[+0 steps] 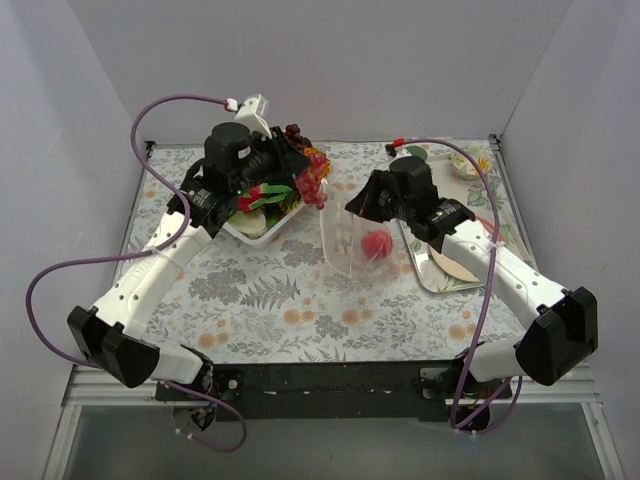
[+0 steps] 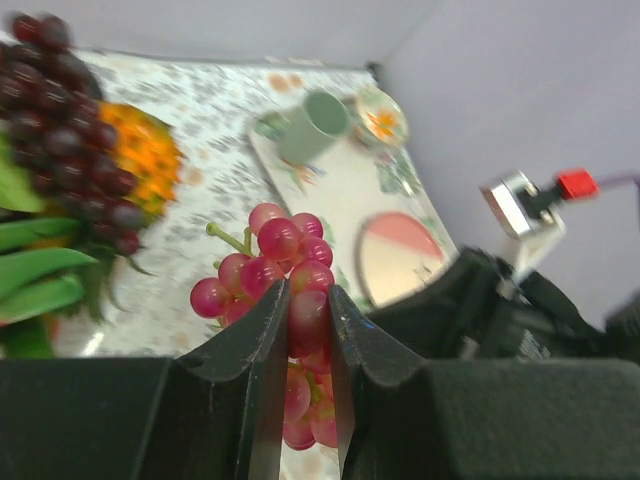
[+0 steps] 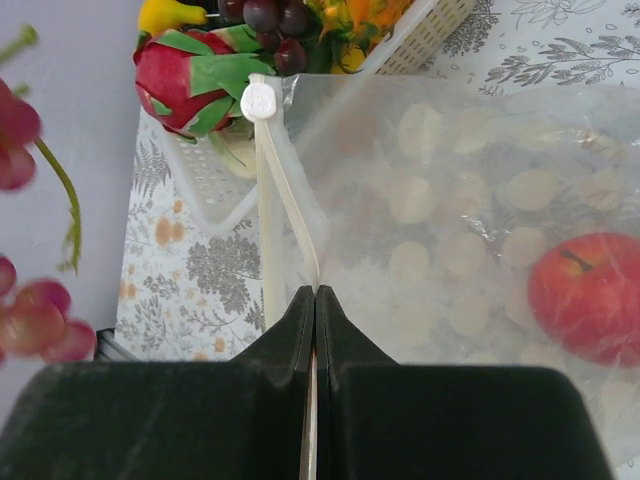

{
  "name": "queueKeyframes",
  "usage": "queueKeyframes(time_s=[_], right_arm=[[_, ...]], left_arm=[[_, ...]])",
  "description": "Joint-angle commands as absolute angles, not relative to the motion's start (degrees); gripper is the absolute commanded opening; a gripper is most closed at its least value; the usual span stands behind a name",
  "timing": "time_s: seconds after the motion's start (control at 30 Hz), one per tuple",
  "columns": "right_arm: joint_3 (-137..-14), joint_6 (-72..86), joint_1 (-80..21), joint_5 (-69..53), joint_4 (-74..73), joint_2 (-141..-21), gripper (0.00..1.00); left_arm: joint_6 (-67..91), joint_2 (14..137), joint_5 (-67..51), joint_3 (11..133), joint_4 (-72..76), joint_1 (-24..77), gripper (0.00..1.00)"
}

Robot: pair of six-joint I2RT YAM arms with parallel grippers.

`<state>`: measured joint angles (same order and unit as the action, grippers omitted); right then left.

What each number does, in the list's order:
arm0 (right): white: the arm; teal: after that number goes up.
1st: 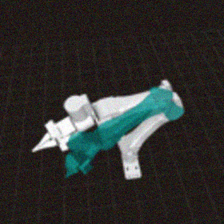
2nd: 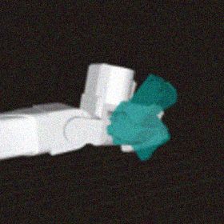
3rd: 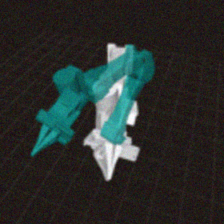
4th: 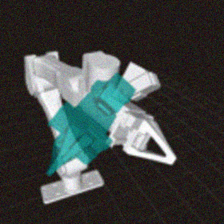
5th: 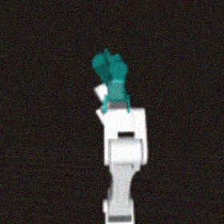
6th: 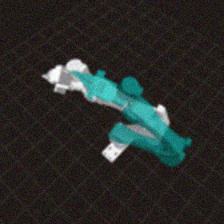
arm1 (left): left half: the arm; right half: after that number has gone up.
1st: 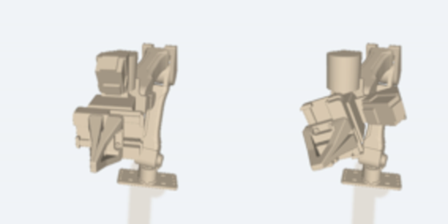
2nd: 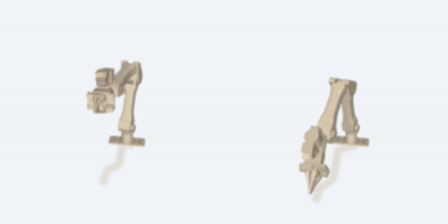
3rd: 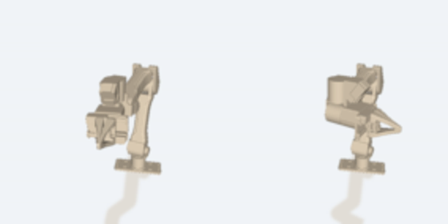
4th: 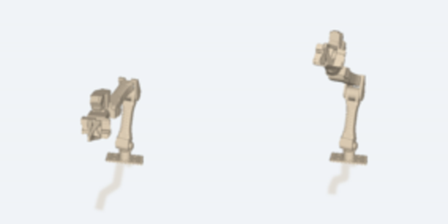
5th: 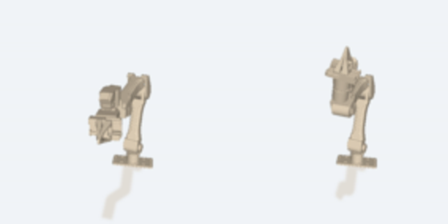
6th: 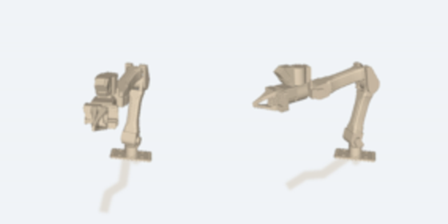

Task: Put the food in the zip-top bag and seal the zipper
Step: Pick up the fake fruit from the bin, then place the fake fruit in the zipper food storage bag.

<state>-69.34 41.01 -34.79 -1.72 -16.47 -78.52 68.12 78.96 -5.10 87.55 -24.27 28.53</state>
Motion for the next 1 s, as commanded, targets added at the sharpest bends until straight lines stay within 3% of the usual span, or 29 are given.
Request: queueKeyframes(time_s=[0.0,0.53,0.97], right_arm=[[-69.3,44.6,-33.3,-5.9,-10.7,-77.1,0.01],[-63.9,50.8,-30.0,-12.2,-5.4,-73.6,0.01],[-63.1,50.3,-29.9,-10.4,-6.7,-71.3,0.01]], left_arm=[[73.3,75.6,-11.6,85.0,-20.0,33.0,0.09],[80.5,73.8,-14.3,73.5,-13.5,36.2,0.09],[80.0,80.7,-8.2,75.3,-21.4,38.1,0.08]])
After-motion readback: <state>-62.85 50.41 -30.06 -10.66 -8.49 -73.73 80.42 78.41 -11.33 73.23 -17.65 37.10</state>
